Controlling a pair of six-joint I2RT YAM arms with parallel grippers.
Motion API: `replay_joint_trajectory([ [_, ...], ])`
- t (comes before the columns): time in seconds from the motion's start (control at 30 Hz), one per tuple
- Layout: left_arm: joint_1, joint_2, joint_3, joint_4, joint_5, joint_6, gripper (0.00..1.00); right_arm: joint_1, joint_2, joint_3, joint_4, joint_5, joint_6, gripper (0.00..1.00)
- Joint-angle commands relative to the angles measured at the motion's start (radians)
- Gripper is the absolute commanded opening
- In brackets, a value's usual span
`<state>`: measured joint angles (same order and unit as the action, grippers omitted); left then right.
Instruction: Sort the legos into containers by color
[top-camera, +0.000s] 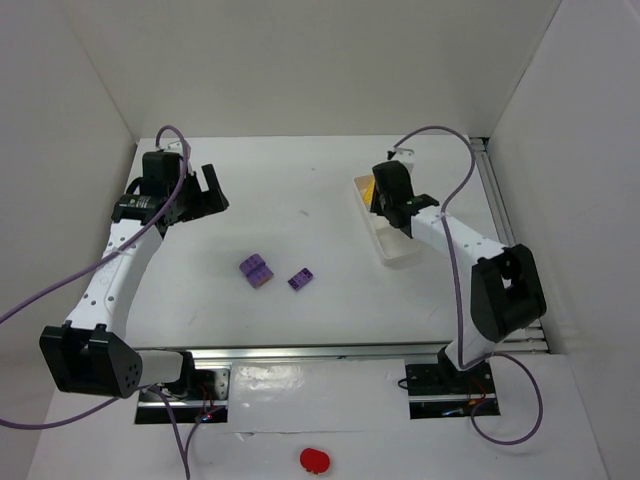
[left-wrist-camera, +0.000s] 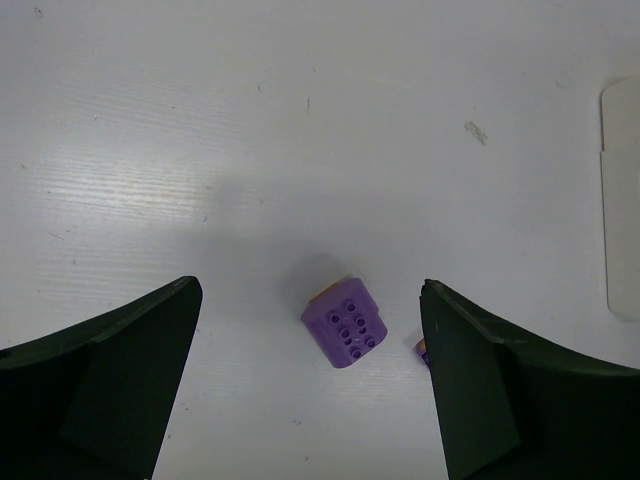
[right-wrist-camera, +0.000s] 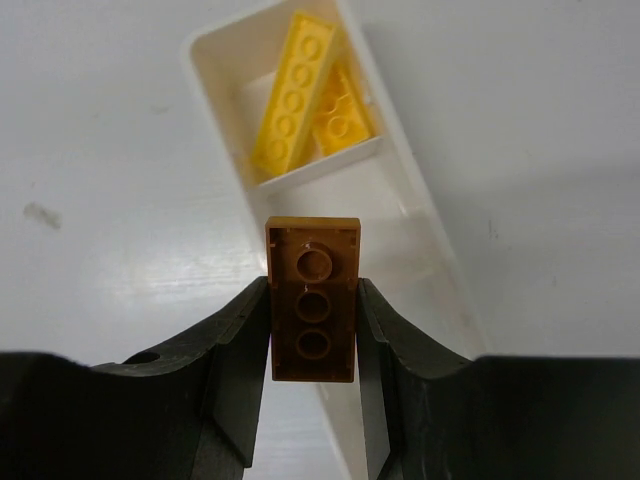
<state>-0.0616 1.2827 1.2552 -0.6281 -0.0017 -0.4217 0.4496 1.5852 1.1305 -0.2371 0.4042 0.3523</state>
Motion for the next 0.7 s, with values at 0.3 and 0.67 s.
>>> replay_joint_trajectory([
  [0.3,-0.001,-0.039,0.018,-0.001,0.005,-0.011,1.0,-0.109,0.183,0.135,0.078,0.007,0.062,0.39],
  [0.67,-0.001,-0.039,0.018,-0.001,0.005,-0.011,1.0,-0.086,0.084,0.112,0.09,-0.016,0.048,0.69],
])
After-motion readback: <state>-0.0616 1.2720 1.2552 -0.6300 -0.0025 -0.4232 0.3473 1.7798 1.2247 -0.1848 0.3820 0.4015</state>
